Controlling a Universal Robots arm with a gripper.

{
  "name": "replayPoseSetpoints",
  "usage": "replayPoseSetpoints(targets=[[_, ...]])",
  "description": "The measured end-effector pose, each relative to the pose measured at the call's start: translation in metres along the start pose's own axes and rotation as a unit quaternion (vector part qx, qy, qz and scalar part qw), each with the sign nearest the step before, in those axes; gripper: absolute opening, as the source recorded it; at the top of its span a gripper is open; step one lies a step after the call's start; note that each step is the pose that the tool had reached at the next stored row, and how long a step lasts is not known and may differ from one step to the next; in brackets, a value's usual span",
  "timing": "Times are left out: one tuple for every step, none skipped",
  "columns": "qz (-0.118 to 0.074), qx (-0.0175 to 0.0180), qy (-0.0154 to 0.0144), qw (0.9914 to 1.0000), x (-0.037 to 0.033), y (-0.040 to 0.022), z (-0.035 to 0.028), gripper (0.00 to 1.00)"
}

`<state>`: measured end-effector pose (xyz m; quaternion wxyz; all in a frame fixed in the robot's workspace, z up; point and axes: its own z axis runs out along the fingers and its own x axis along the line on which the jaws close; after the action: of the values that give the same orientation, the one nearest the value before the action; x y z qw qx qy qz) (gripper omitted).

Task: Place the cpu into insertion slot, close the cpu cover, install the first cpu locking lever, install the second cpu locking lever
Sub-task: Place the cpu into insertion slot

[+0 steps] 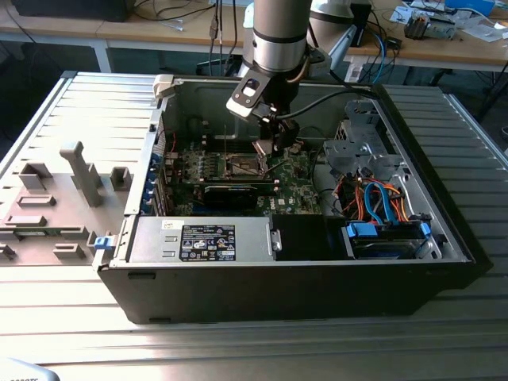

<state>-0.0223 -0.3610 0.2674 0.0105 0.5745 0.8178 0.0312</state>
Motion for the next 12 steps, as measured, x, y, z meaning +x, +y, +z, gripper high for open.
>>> replayPoseSetpoints(targets=[[0.000,0.0000,0.0000,1.00000,0.0000,0.0000,0.0000,0.54],[0.001,0.0000,-0.0001,1.00000,0.0000,0.0000,0.0000,0.54],[0.001,0.0000,-0.0001,1.00000,0.0000,0.0000,0.0000,0.54],[0.001,0.0000,-0.0001,1.00000,0.0000,0.0000,0.0001,0.54],[0.002,0.0000,-0.0001,1.00000,0.0000,0.0000,0.0001,0.54],[0.002,0.0000,-0.0002,1.00000,0.0000,0.0000,0.0001,0.54],[0.003,0.0000,-0.0002,1.00000,0.0000,0.0000,0.0001,0.54],[0.003,-0.0001,-0.0002,0.99999,0.0000,0.0000,0.0001,0.54],[0.004,0.0000,-0.0002,0.99999,0.0000,0.0000,0.0001,0.54],[0.004,-0.0001,-0.0003,0.99999,0.0000,0.0000,0.0002,0.54],[0.004,-0.0001,-0.0003,0.99999,0.0000,0.0000,0.0002,0.54],[0.005,-0.0001,-0.0003,0.99999,0.0000,0.0000,0.0002,0.54]])
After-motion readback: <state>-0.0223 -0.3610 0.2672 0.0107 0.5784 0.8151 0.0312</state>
